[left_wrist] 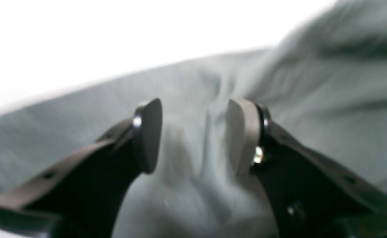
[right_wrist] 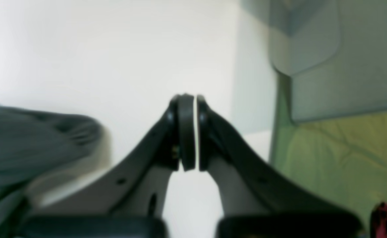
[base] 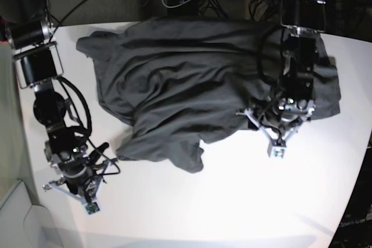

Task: Layout the t-shirt on the table in an organized manner, then fold the t-shirt properly
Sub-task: 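Pull the shirt apart with both grippers, spreading it across the table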

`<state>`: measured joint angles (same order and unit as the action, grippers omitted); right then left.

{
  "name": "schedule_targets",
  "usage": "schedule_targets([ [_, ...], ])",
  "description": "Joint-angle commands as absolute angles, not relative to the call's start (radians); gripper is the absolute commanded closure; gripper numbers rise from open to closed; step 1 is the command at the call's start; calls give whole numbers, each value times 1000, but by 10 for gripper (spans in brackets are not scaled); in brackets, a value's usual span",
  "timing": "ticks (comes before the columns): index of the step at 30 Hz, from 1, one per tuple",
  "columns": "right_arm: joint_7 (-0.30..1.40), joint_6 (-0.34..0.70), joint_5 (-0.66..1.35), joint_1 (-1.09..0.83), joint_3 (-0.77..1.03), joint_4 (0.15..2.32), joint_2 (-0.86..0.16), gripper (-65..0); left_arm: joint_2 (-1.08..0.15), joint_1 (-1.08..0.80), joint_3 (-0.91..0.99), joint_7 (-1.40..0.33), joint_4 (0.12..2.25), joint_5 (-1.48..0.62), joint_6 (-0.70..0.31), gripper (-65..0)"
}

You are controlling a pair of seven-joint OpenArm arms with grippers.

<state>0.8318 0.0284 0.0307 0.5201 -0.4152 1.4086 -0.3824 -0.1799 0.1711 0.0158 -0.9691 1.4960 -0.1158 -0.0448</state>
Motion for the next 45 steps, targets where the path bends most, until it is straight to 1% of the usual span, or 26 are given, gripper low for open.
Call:
schedule_targets([
  [1,835,19,22,544,-404,1469,-390,0,-193,229,22,-944,1514,-116,-36,-312],
  [4,940,19,22,496,-401,1592,-389,0,-196,266,22,-951,1524,-122,-35,-312],
  [6,1006,19,24,458,-401,1670,-386,0,-183,280,19,-1001,1558,-124,-39,-312],
  [8,1053,19,22,410,-390,1748,-372,0,-131,291,15,-1075,1589,-127,-41,-311],
  [11,1096,19,22,346,-323,1827,-332,0,-41,285,7,-1118,1593,-142,-41,-308],
  [13,1115,19,22,292,-269,1865,-314,0,-4,274,-53,-1113,1584,-139,-41,-308],
  [16,1106,21,25,223,-219,1879,-309,0,12,271,-170,-1098,1531,-139,-36,-308],
  [18,1106,21,25,193,-209,1885,-309,0,27,271,-228,-1046,1480,-134,-33,-308],
  [20,1106,21,24,162,-205,1886,-312,0,30,272,-245,-972,1403,-134,-31,-308],
  [22,1106,21,24,143,-205,1886,-312,0,30,286,-243,-911,1314,-134,-31,-308],
  [26,1109,21,24,110,-205,1886,-311,0,12,314,-240,-883,1208,-134,-31,-308],
  [31,1110,21,27,94,-206,1886,-277,0,-73,338,-239,-860,1193,-137,-31,-308],
  [38,1107,21,27,93,-213,1873,-174,0,-139,349,-113,-860,1191,-134,-33,-308],
  [41,1104,21,27,101,-213,1827,-143,0,-163,348,-93,-860,1190,-134,-33,-308],
  [43,1099,21,28,105,-213,1776,-140,0,-177,346,-93,-860,1190,-134,-33,-308],
  [45,1058,21,28,114,-213,1724,-137,0,-185,343,-93,-860,1187,-134,-33,-308],
])
